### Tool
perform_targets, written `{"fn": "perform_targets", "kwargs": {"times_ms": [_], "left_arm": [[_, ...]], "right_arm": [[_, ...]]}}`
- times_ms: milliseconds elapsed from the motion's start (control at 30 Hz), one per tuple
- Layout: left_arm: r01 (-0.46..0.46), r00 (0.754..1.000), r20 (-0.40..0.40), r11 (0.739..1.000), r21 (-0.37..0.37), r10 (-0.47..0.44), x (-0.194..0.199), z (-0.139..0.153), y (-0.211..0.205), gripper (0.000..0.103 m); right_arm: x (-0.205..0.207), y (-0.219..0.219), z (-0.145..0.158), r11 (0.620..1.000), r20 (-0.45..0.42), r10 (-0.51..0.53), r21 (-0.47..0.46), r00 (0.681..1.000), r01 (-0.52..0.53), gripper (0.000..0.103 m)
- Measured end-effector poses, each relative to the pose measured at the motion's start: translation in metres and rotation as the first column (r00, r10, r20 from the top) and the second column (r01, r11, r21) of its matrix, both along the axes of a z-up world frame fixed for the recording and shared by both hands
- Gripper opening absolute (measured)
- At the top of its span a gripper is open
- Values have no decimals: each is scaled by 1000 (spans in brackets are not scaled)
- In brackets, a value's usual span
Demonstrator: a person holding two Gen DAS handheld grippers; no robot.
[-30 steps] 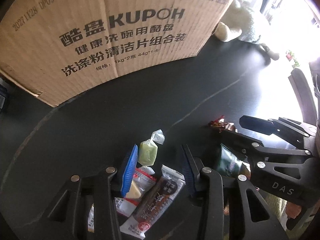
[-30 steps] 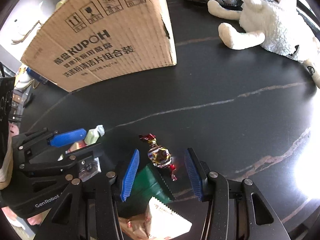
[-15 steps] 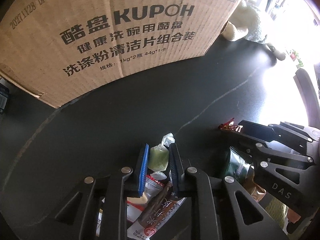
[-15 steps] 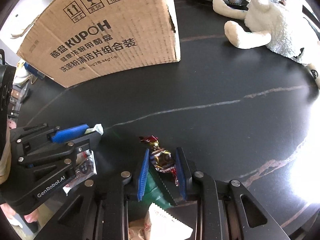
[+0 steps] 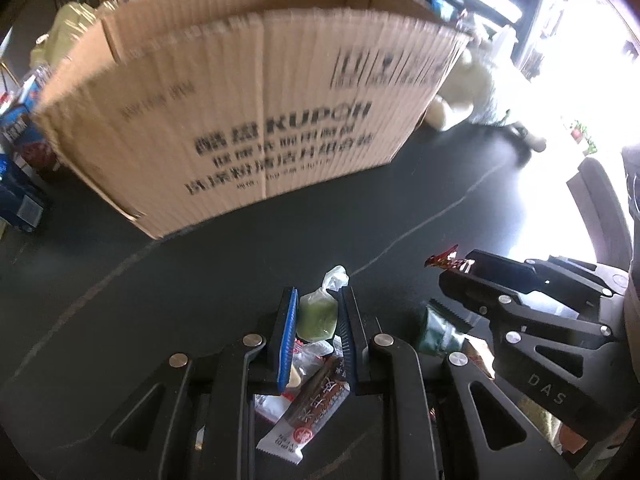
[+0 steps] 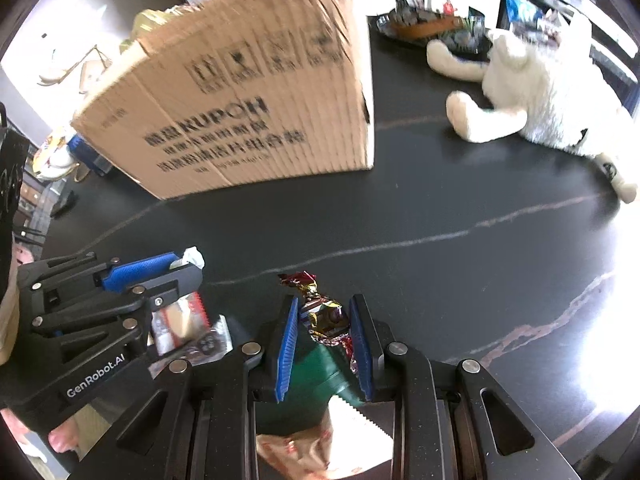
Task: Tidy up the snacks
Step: 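Carry the green candy and gold chocolate into the box and release both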
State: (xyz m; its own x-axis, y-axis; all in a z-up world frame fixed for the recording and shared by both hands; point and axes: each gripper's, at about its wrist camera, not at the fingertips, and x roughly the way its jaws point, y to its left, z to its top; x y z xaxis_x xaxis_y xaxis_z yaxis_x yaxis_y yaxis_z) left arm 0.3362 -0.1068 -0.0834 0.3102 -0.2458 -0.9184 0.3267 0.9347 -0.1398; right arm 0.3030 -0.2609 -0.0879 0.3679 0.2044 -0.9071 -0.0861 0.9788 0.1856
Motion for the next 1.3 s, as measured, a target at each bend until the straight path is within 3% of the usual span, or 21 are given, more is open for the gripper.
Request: {"fn": "perform_targets", "kwargs": {"times_ms": [667,1300], "left_arm": [[-4,980,196,997,-77,19,-31,97,35,21],[-27,942,331,994,-103,60,6,159,44,21]], "right_arm": [[-12,33,90,999,228,5,32,974,-13,27],[24,46,153,998,372,-2,63,928,-23,27]]}}
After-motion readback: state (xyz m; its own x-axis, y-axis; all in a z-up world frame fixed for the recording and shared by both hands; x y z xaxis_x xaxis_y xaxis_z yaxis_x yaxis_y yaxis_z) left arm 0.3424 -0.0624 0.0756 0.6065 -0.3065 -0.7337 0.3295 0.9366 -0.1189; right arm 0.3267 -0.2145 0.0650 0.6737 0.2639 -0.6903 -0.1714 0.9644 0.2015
